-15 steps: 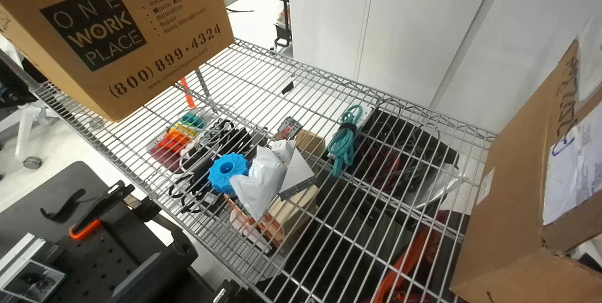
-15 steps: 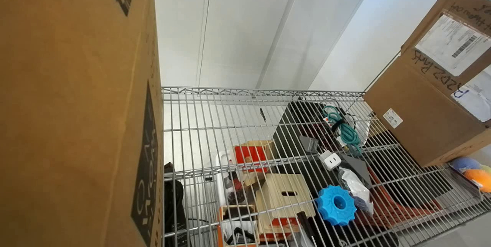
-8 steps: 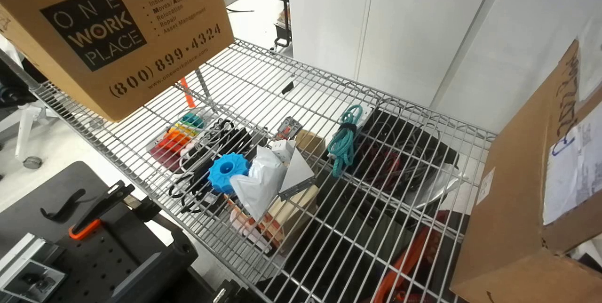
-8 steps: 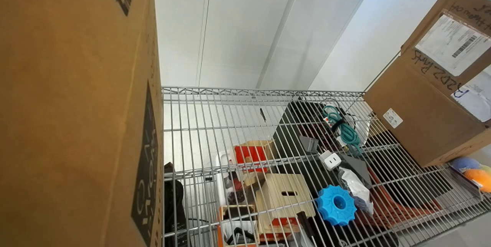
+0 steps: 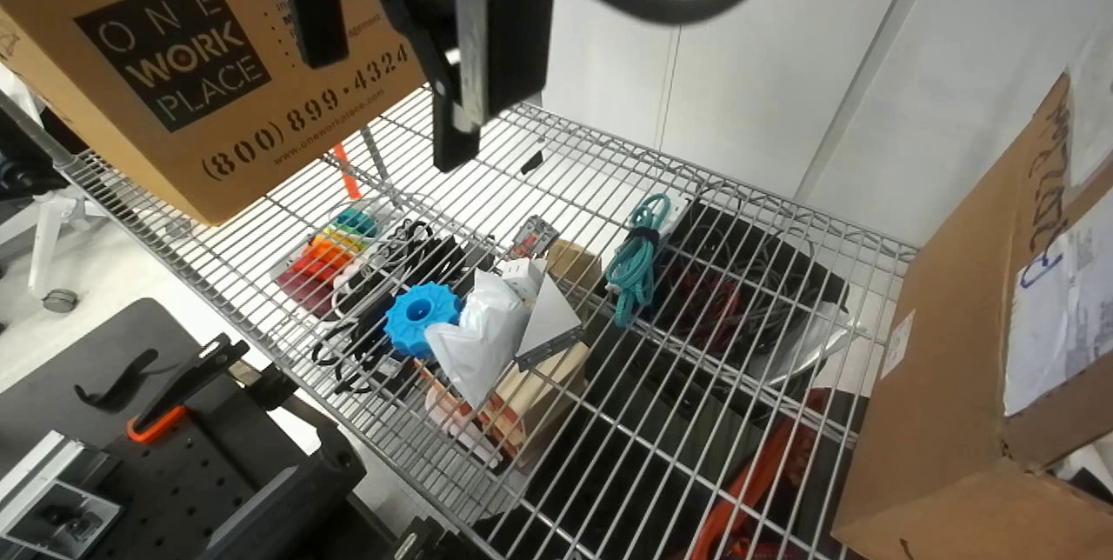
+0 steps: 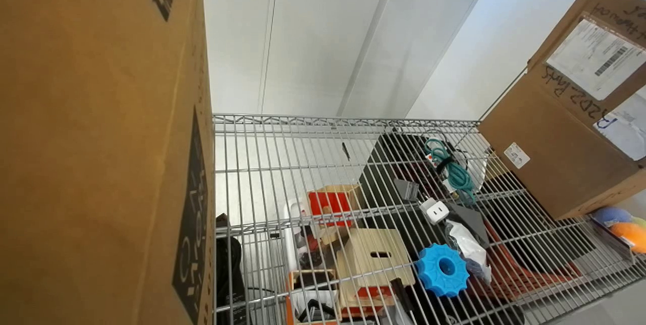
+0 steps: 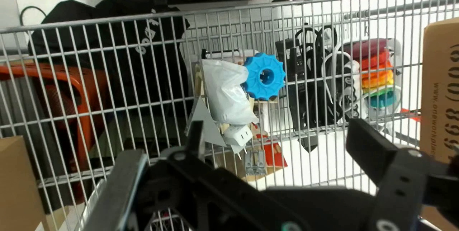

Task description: Move the gray object to the left

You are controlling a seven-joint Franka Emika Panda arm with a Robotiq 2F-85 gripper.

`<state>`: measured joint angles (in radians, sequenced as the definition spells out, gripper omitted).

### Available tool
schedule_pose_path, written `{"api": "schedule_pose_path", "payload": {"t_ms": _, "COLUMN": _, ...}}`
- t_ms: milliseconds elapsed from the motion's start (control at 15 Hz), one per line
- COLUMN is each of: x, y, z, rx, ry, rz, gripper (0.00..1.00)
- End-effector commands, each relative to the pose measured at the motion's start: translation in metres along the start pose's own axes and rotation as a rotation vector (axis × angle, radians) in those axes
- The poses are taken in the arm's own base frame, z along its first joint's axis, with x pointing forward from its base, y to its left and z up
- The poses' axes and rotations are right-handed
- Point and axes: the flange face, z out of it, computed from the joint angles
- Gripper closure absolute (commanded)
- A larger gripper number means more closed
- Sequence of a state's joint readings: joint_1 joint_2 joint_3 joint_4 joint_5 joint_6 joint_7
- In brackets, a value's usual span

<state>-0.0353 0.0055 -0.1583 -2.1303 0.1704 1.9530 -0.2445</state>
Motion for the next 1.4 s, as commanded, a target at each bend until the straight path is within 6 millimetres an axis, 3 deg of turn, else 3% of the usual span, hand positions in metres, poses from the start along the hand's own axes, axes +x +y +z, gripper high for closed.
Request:
{"api": "schedule_pose_path", "payload": {"t_ms": 0, "x": 0.024, "y": 0.024, "z": 0.007, "rx": -0.020, "ry": -0.091, "rz": 0.043, "gripper": 0.00}}
{"api": "schedule_pose_path", "payload": {"t_ms": 267, "x": 0.055, "y": 0.036, "z": 0.025, "rx": -0.023, "ry": -0.168, "rz": 0.001, "gripper": 0.00}}
{"api": "schedule_pose_path", "payload": {"t_ms": 667, "x": 0.104, "y": 0.023, "z": 0.056, "rx": -0.094, "ry": -0.272, "rz": -0.050, "gripper": 0.00}}
{"api": "schedule_pose_path", "payload": {"t_ms": 1000, "x": 0.129, "y": 0.026, "z": 0.085, "rx": -0.181, "ry": -0.308, "rz": -0.059, "gripper": 0.00}}
{"api": "schedule_pose_path", "payload": {"t_ms": 1333, "x": 0.139, "y": 0.016, "z": 0.110, "rx": -0.201, "ry": -0.351, "rz": -0.098, "gripper": 0.00}}
